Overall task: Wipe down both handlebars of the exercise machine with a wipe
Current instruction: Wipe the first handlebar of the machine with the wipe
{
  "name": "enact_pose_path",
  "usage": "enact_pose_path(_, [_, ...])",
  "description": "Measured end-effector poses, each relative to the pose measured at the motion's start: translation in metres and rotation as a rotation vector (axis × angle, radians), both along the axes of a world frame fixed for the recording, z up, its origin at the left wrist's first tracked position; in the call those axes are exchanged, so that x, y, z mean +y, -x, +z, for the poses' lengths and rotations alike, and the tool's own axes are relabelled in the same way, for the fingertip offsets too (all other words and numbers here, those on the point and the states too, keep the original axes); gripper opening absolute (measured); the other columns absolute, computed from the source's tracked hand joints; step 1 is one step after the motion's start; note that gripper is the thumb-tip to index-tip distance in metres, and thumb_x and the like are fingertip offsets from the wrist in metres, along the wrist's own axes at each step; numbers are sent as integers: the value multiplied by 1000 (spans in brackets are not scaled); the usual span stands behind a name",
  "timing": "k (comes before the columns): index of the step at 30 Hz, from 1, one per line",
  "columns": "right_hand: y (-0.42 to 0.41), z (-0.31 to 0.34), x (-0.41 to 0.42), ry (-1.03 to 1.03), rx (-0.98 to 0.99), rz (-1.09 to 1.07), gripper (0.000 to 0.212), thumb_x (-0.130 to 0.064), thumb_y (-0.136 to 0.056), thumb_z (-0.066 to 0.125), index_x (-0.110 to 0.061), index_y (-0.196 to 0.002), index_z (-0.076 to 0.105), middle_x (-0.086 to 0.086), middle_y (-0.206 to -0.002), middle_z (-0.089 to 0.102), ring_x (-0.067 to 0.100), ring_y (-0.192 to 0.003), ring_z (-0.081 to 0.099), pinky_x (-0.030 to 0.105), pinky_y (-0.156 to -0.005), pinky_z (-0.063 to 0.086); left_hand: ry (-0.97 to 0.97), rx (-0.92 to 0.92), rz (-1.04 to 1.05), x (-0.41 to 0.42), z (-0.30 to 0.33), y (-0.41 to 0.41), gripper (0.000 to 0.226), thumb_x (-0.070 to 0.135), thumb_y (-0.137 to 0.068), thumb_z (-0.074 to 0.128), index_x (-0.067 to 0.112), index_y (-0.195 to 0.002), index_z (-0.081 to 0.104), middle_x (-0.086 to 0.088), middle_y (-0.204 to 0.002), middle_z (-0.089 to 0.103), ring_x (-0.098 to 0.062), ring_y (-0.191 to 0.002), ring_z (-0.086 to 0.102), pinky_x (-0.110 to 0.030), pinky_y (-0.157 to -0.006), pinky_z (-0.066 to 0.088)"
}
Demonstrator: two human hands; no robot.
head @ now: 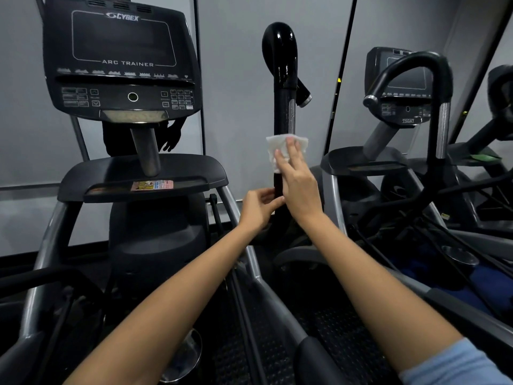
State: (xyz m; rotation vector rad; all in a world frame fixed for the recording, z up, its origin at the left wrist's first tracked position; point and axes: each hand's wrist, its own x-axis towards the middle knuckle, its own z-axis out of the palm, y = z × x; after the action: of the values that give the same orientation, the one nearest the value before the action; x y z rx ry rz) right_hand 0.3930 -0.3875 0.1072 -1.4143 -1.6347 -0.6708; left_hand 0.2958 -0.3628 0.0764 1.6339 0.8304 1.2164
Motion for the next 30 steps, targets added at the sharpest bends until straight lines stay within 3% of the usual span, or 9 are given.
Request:
enact_pose_path(5, [-3,-38,-18,23,216,122,49,5,-91,45,-10,-138,44,14,-149,32,30,-126,48,31,-101,41,51,6,-50,1,1,3,44,14,-80,72,-2,-119,60,-17,-114,66,-23,-111,62,-38,-99,48])
enact_pose_path(10, [1,13,0,-28,500,211,39,-2,-96,40,-7,-135,47,17,-140,45,23,-129,45,1,-97,24,0,30,-46,-2,4,4,45,6,-82,69,-9,-122,54,-7,-103,58,-14,-99,56,-4,-71,48])
enact_pose_path(15, [0,-19,-11,-20,578,286,40,3,-95,40,-7,-133,48,15,-137,49,17,-128,46,2,-100,30,16,67,-41,0,8,4,43,7,-82,69,-6,-121,56,-4,-107,60,-13,-105,56,-13,-76,47])
enact_pose_path(16, [0,-26,-14,-22,610,285,41,4,-94,40,-7,-133,49,14,-130,57,14,-119,54,0,-93,36,22,71,-41,-1,8,4,41,8,-82,69,-4,-120,58,-7,-110,63,-16,-108,59,-16,-80,48])
enact_pose_path(18, [1,-19,-12,-29,667,253,42,5,-93,40,-8,-131,52,10,-88,67,-4,-73,56,4,-64,41,31,64,-51,-2,8,4,40,8,-81,70,-3,-118,59,-11,-111,65,-18,-107,61,-24,-89,49])
enact_pose_path(21, [-2,23,3,-50,689,243,41,5,-92,38,-7,-127,56,-2,-60,44,0,-48,39,11,-48,28,37,66,-64,-2,10,5,43,6,-82,68,-7,-121,55,-8,-106,59,-14,-101,55,-17,-81,47])
enact_pose_path(24, [-2,38,6,-49,617,251,42,4,-94,38,-9,-130,53,-2,-78,63,-6,-63,52,0,-57,34,-3,69,-64,1,9,3,41,3,-82,68,-10,-120,55,-13,-110,61,-16,-103,56,-4,-64,47])
enact_pose_path(26, [-1,21,0,-30,579,262,41,2,-95,38,-7,-134,49,5,-125,60,2,-111,56,-6,-86,33,-18,52,-41,-1,8,3,40,3,-82,67,-9,-119,55,-10,-107,61,-14,-102,56,0,-64,46])
enact_pose_path(30, [2,1,-7,13,461,205,43,-3,-98,38,-11,-140,39,14,-144,40,23,-132,42,14,-104,27,-72,59,-30,-4,6,2,36,7,-83,68,-3,-117,60,-9,-109,67,-13,-98,63,-14,-81,53])
